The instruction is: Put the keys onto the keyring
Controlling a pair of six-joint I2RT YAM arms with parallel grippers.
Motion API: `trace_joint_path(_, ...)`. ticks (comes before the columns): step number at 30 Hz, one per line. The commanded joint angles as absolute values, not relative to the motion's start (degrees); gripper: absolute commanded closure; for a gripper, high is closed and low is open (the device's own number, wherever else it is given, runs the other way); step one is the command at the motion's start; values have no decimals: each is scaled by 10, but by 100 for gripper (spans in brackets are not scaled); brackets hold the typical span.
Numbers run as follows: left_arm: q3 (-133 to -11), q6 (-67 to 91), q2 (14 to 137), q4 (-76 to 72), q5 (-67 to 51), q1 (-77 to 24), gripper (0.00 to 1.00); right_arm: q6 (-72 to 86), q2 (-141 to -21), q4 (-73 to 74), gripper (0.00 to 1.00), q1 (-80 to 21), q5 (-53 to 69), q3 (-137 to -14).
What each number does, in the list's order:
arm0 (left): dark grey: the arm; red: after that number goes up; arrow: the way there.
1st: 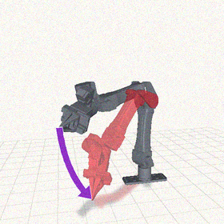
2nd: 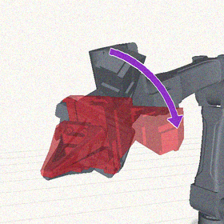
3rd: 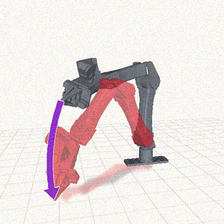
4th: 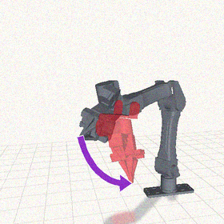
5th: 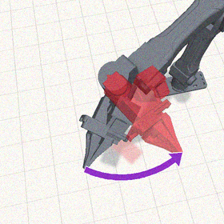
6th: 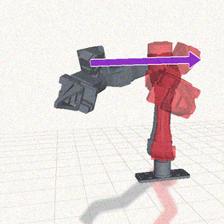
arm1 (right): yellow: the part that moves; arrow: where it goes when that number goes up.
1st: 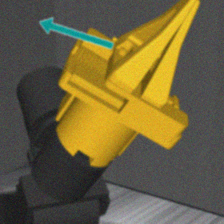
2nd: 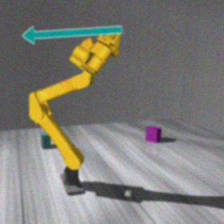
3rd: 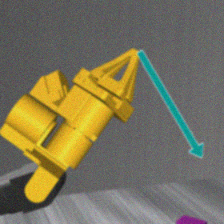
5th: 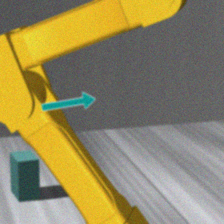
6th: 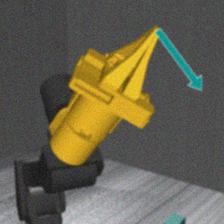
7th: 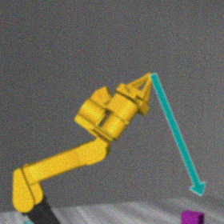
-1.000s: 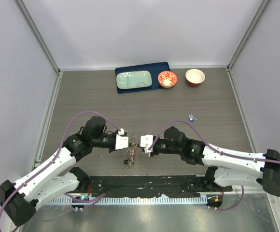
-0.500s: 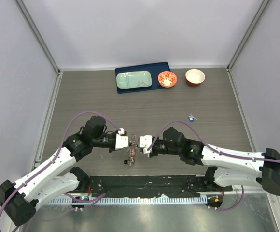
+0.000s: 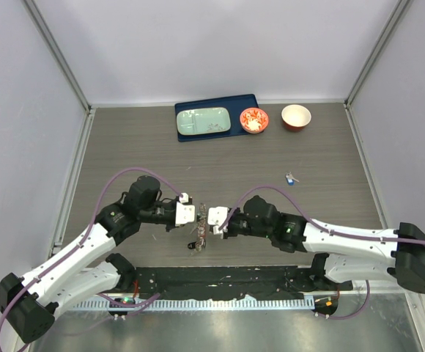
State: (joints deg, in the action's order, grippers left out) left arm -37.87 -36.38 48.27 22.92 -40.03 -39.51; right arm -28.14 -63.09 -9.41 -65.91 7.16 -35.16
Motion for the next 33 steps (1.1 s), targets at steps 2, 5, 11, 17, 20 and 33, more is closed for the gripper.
trace_joint_path(2, -378, -356, 473, 192, -415, -397, 100, -270, -634, -137, 99, -664, 3, -376)
trace_joint_path(5, -377, -355, 473, 192, -422, -397, 100, -261, -641, -139, 99, -664, -38, -379)
trace_joint_path(11, -373, -348, 468, 185, -425, -396, 100, -252, -653, -131, 99, -664, -78, -386)
trace_joint_path(17, -372, -324, 468, 173, -382, -396, 100, -265, -607, -139, 99, -664, 16, -362)
trace_joint_path(20, -371, -322, 468, 171, -377, -396, 100, -270, -601, -128, 99, -664, 37, -361)
trace_joint_path(33, -365, -311, 458, 158, -376, -396, 100, -274, -625, -96, 99, -665, 41, -375)
